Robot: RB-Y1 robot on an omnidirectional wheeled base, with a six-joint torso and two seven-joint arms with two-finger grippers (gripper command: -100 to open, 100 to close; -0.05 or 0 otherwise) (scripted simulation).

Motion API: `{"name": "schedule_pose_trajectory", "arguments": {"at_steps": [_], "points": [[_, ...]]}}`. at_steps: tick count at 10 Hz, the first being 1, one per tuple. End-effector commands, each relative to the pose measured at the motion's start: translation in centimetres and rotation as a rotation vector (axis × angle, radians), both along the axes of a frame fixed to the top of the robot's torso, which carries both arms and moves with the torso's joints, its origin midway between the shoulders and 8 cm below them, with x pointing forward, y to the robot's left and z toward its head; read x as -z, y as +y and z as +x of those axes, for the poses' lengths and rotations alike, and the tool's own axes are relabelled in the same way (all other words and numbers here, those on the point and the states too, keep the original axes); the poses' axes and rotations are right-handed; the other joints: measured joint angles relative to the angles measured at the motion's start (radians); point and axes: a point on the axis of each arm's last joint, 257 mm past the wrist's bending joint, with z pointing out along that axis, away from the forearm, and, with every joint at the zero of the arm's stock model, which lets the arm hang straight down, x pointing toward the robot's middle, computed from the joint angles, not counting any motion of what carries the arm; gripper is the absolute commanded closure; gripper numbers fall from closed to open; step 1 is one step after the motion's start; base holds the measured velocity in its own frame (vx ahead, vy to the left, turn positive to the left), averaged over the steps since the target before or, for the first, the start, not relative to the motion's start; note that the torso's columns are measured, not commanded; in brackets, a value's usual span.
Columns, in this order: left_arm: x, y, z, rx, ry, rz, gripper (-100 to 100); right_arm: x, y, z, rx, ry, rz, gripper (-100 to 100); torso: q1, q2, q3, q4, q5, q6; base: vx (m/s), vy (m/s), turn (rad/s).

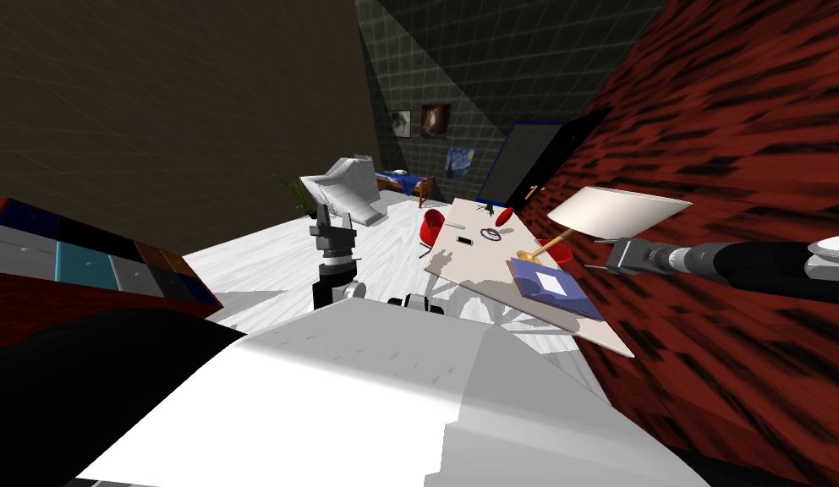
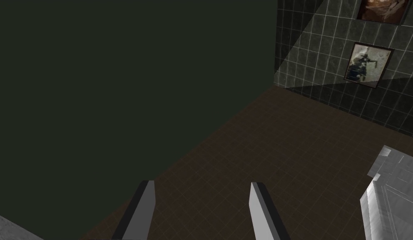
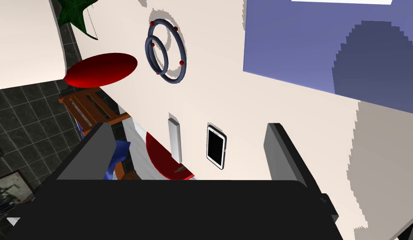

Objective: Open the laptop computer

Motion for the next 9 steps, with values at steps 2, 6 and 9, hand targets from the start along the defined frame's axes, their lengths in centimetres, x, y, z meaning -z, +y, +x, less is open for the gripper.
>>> {"name": "schedule_pose_trajectory", "arguments": {"at_steps": [2, 6, 9], "points": [[0.00, 0.00, 0.00, 0.000, 0.000, 0.000, 0, -0.57, -0.01, 0.35, -0.012, 0.002, -0.029, -100, 0.000, 0.000, 0.000, 0.000, 0.000, 0.000, 0.000, 0.000, 0.000], [0.00, 0.00, 0.00, 0.000, 0.000, 0.000, 0, -0.53, 0.02, 0.32, -0.010, 0.001, -0.024, 0, 0.000, 0.000, 0.000, 0.000, 0.000, 0.000, 0.000, 0.000, 0.000], [0.00, 0.00, 0.00, 0.000, 0.000, 0.000, 0, -0.53, 0.02, 0.32, -0.010, 0.001, -0.024, 0, 0.000, 0.000, 0.000, 0.000, 0.000, 0.000, 0.000, 0.000, 0.000]]}}
